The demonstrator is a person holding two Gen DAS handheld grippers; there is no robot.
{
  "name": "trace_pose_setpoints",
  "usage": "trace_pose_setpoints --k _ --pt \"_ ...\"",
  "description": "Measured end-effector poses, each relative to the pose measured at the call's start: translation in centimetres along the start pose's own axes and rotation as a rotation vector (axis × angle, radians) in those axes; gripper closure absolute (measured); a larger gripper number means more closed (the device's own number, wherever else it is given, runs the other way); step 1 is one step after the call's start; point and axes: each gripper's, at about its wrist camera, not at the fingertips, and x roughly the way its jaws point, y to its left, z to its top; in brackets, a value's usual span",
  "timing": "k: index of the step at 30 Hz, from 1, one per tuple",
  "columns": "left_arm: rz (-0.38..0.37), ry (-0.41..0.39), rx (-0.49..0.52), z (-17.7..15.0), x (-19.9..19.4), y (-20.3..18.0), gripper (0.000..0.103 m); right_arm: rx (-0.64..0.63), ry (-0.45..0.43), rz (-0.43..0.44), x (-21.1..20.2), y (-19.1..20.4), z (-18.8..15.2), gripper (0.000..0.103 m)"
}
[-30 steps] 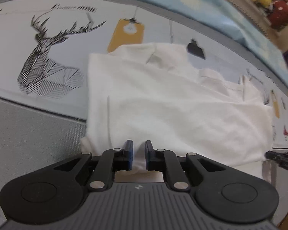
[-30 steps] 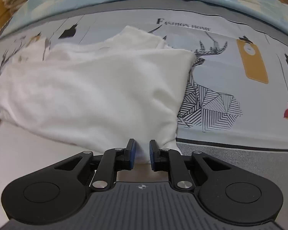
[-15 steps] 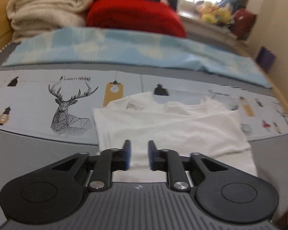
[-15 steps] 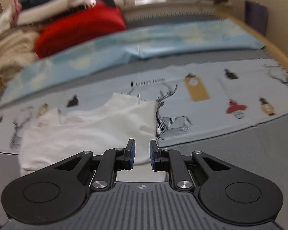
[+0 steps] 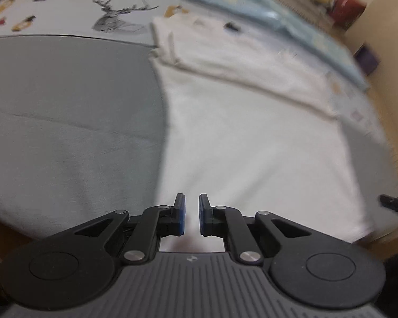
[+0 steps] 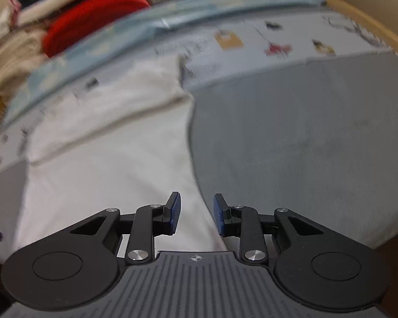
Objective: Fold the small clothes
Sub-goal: 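Grasp the shirt hem with the right gripper while the left gripper grasps the hem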
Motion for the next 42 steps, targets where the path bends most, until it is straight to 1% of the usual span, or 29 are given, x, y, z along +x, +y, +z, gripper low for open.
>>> trace_pose_setpoints --k 1,3,5,7,9,12,15,18,19,23,24,25,26,30,32,35,37,42 --pt "0.002 0.007 -0.018 0.0 0.1 0.3 0.093 0.002 0.033 -0.022 0.9 -0.1 -0.3 0.074" --pt "-0.008 0.023 -0.051 0.0 0.3 1.0 0.088 -0.008 0.089 -0.029 2.3 0.0 -0.7 0.074" --pt "0.011 0.045 -0.078 -0.3 0.7 1.7 0.086 -0.033 0.107 -0.045 2.9 0.0 -1.2 0.074" --pt "0.042 0.093 -0.090 -0.6 1.5 2.1 0.086 -0.041 0.139 -0.063 3.5 0.0 -1.5 0.074" --pt "0.053 0.139 -0.088 -0.7 2.1 2.1 0.086 -0.027 0.161 -0.059 3.7 -0.2 -2.0 0.074" --pt "0.064 0.162 -0.073 -1.0 2.4 2.2 0.086 -0.011 0.198 -0.042 4.1 -0.4 -2.7 0.073" --pt "0.090 0.187 -0.069 -1.2 2.9 2.2 0.086 -0.035 0.234 -0.062 4.7 -0.2 -3.3 0.073" --pt "0.107 0.219 -0.053 -1.4 3.7 2.2 0.086 -0.050 0.240 -0.067 5.0 -0.1 -3.4 0.072" --pt "0.102 0.225 -0.049 -1.5 3.9 2.2 0.086 -0.047 0.242 -0.067 5.0 -0.1 -3.4 0.072" --pt "0.099 0.223 -0.036 -1.4 4.1 2.1 0.086 -0.064 0.246 -0.063 5.1 0.1 -3.5 0.070" --pt "0.098 0.219 -0.029 -1.4 4.1 2.0 0.090 -0.078 0.247 -0.059 5.1 0.3 -3.6 0.074" --pt "0.093 0.212 -0.020 -1.4 4.1 1.9 0.094 -0.087 0.246 -0.057 4.9 0.4 -3.5 0.077" --pt "0.091 0.204 -0.013 -1.4 3.9 1.8 0.096 -0.094 0.246 -0.050 4.9 0.5 -3.6 0.098" --pt "0.080 0.162 0.000 -1.8 2.6 1.2 0.097 -0.086 0.229 0.014 4.3 0.6 -3.3 0.098" --pt "0.078 0.175 0.000 -1.8 2.5 1.2 0.096 -0.088 0.221 0.033 3.9 0.7 -3.2 0.098" --pt "0.101 0.200 -0.003 -1.7 2.8 1.3 0.095 -0.092 0.250 -0.024 4.6 0.8 -3.4 0.092" --pt "0.105 0.204 0.005 -1.8 2.8 1.2 0.095 -0.089 0.267 -0.026 4.8 0.9 -3.5 0.092" --pt "0.115 0.210 0.017 -1.7 3.1 1.0 0.095 -0.099 0.269 -0.031 5.0 0.9 -3.5 0.092"
